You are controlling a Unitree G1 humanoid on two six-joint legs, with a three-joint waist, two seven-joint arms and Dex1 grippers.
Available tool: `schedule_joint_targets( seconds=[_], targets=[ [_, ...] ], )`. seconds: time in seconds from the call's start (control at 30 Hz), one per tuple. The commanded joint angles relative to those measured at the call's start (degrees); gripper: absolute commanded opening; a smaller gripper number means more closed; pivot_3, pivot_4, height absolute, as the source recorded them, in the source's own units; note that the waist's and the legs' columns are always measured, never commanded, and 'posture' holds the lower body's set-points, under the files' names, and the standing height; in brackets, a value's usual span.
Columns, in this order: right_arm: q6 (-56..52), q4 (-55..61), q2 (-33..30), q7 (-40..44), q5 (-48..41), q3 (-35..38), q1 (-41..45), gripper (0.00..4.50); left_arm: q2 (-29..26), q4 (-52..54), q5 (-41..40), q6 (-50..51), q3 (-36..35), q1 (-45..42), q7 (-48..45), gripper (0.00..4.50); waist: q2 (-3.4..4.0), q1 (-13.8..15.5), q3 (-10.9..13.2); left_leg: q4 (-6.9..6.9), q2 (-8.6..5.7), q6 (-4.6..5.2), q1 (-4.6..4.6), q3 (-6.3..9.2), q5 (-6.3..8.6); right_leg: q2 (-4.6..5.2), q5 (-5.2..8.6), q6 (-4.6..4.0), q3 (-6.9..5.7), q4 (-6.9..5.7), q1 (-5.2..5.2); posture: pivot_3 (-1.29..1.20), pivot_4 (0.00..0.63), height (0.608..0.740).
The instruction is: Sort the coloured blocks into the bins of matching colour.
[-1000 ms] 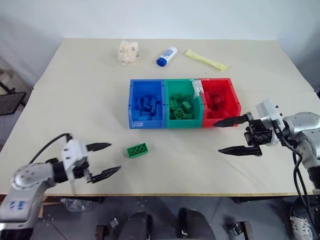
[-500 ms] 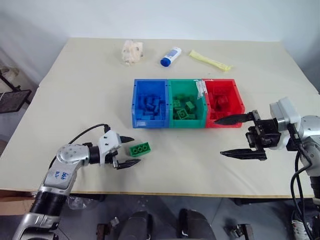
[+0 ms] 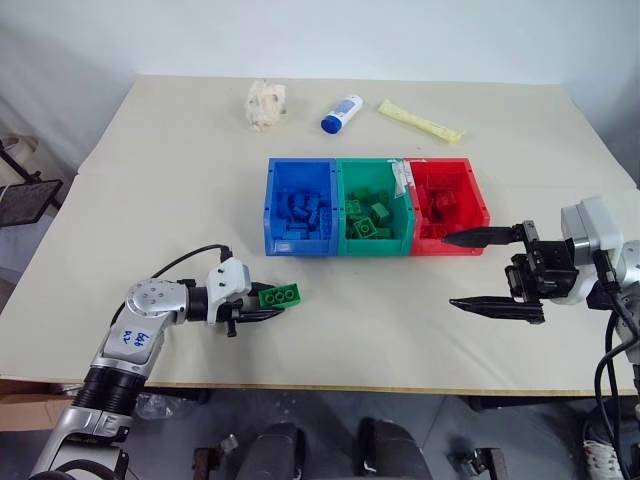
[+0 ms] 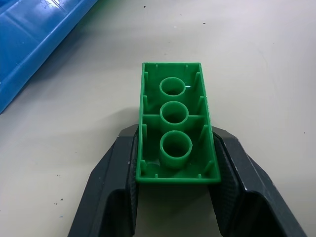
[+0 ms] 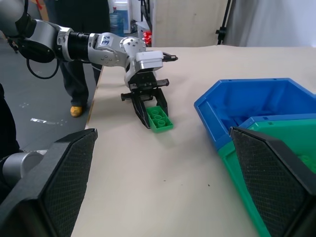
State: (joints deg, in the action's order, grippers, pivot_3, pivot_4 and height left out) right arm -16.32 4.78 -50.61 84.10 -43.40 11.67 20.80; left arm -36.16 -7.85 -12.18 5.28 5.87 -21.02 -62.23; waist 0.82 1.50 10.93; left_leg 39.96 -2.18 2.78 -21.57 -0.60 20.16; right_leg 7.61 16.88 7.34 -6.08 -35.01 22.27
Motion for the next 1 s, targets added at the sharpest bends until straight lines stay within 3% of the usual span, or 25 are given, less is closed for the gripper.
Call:
schedule_joint_targets(
  seconds=[0.03,0.23,0.33,0.47,0.63,0.77,0.93,1.0],
  targets=[
    [0.6,-0.4,0.1,-1.3,0.3,3.2,-1.3,4.5,1.4,5.8,-2.1,2.5,-0.3,-2.4,0.7,1.49,-0.01,0.1,0.0,0.0,0.0,0.0,0.0,0.01,0.0,0.0,0.0,0.0,0.0,0.01,0.0,0.0,0.15,0.74],
    [0.3,-1.1,-0.3,-5.0,1.5,6.1,-4.0,4.5,6.4,6.2,-1.7,5.6,0.3,-11.8,4.1,1.49,-0.03,0.6,0.0,0.07,-0.09,0.06,0.02,0.11,-0.03,-0.04,-0.02,0.03,-0.04,0.04,-0.16,0.0,0.15,0.74],
    [-0.5,-1.3,-0.8,-9.6,3.3,8.2,-5.6,4.5,13.2,-3.2,0.6,1.3,2.0,-21.9,6.6,1.49,-0.04,1.4,0.0,0.08,-0.11,0.08,0.01,0.11,-0.04,-0.1,-0.02,0.03,-0.09,0.0,-0.17,0.0,0.15,0.74],
    [-0.3,-1.0,-0.6,-13.3,5.3,9.0,-6.7,4.5,18.0,-14.3,2.9,-4.5,2.8,-28.8,7.7,1.49,-0.05,1.4,0.0,0.05,-0.18,0.13,0.02,-0.08,-0.08,-0.15,-0.07,0.14,-0.38,0.05,-0.15,0.0,0.15,0.74],
    [-0.2,1.3,-0.1,-16.1,5.5,10.9,-8.8,4.5,25.2,-36.0,8.6,-16.3,4.0,-39.7,13.2,1.49,-0.12,1.7,0.1,0.03,-0.18,0.21,-0.01,-0.18,-0.12,-0.17,-0.09,0.18,-0.52,0.07,-0.13,0.0,0.15,0.74],
    [-0.4,3.6,0.6,-17.9,4.8,11.9,-10.2,4.5,29.6,-49.4,10.7,-22.4,2.7,-46.8,18.5,2.79,-0.16,1.6,0.1,0.01,-0.23,0.25,-0.04,-0.22,-0.14,-0.13,-0.14,0.27,-0.5,0.13,-0.1,0.0,0.15,0.74],
    [-0.5,4.7,0.9,-19.2,4.7,12.5,-11.1,4.5,31.6,-55.7,11.2,-25.7,1.2,-50.6,20.3,4.37,-0.19,1.6,0.1,0.02,-0.26,0.28,-0.1,-0.22,-0.15,-0.1,-0.16,0.31,-0.52,0.14,-0.05,0.0,0.15,0.74],
    [-0.7,4.8,0.6,-18.7,4.3,12.5,-11.0,4.5,30.4,-54.9,10.9,-26.3,0.8,-50.3,18.8,4.47,-0.19,1.5,0.1,0.01,-0.24,0.27,-0.1,-0.22,-0.15,-0.12,-0.16,0.3,-0.51,0.11,-0.01,0.0,0.15,0.74]
  ],
)
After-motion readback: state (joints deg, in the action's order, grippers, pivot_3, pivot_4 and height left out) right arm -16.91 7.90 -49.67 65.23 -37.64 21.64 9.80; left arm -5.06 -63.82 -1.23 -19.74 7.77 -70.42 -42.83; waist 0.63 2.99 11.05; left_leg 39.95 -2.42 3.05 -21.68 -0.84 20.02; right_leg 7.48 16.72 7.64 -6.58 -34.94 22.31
